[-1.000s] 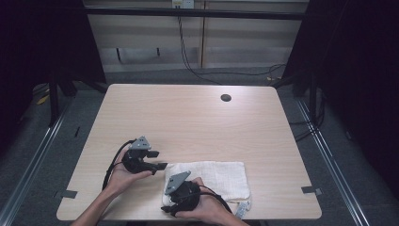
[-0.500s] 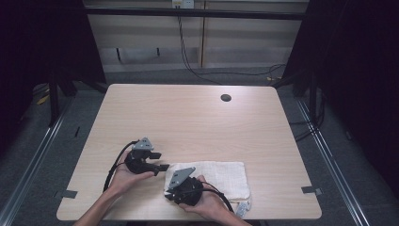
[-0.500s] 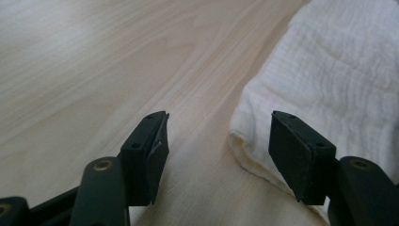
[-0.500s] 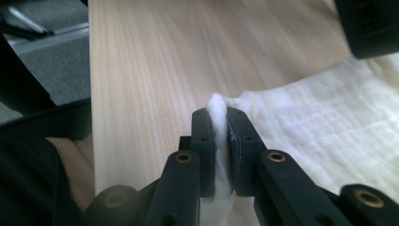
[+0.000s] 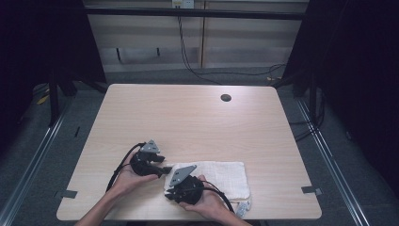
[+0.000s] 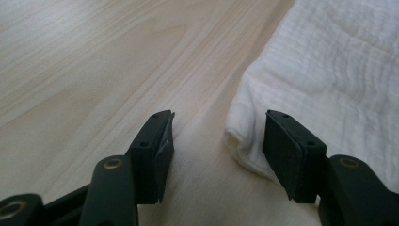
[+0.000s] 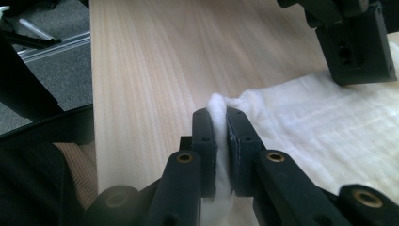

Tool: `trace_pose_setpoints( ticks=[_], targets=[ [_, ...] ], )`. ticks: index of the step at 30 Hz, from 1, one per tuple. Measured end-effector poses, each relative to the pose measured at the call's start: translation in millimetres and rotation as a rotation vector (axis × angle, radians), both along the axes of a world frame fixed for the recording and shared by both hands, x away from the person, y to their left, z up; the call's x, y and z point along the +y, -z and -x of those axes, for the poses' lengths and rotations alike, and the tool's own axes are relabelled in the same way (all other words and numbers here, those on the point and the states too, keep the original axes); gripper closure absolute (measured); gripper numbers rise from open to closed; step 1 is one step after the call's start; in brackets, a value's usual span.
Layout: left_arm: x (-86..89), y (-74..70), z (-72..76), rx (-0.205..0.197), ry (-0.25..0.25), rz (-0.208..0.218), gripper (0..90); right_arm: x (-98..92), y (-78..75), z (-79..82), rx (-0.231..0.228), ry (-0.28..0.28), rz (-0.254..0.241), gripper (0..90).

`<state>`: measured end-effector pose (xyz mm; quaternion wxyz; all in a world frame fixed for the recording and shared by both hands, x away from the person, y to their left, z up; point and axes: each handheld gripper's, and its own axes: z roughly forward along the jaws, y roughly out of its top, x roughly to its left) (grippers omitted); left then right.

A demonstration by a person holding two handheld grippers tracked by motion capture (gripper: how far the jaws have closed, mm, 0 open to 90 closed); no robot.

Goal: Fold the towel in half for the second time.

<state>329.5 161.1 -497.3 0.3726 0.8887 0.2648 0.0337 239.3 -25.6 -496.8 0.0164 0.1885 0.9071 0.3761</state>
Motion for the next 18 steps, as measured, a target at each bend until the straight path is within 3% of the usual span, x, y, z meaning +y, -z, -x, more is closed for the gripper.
trace_pose_setpoints(
  ticks=[3, 6, 7, 9, 10, 11, 14, 18],
  targets=[
    [-1.6, 0.6, -0.7, -0.007, -0.004, 0.006, 45.2, 0.1, 0.2, 0.5, -0.003, 0.001, 0.000, 83.3],
    [-2.4, 0.2, -4.2, -0.004, -0.009, 0.004, 55.9, 0.2, 0.4, 1.5, -0.012, 0.004, -0.002, 83.5],
    [-4.8, 0.2, -2.8, 0.000, 0.024, 0.007, 58.0, 0.8, 1.1, 3.3, -0.026, 0.009, -0.006, 83.4],
    [-6.4, -0.1, -1.3, 0.003, 0.039, 0.006, 63.4, 1.2, 1.5, 3.9, -0.033, 0.009, -0.008, 83.5],
    [-8.4, -0.8, 0.6, -0.002, 0.056, -0.004, 63.4, 1.6, 1.2, 4.2, -0.039, 0.009, -0.003, 83.5],
    [-11.1, -2.4, 1.8, -0.010, 0.060, -0.030, 70.1, 1.6, 1.4, 3.4, -0.030, 0.013, -0.007, 83.6],
    [-12.8, -1.6, 2.9, 0.006, 0.073, -0.012, 82.4, 0.6, 1.8, 2.3, -0.018, 0.017, -0.017, 83.9],
    [-8.3, -1.0, 0.6, 0.023, 0.082, 0.007, 84.6, 0.4, 3.1, 5.0, -0.038, 0.014, -0.028, 84.4]
  ],
)
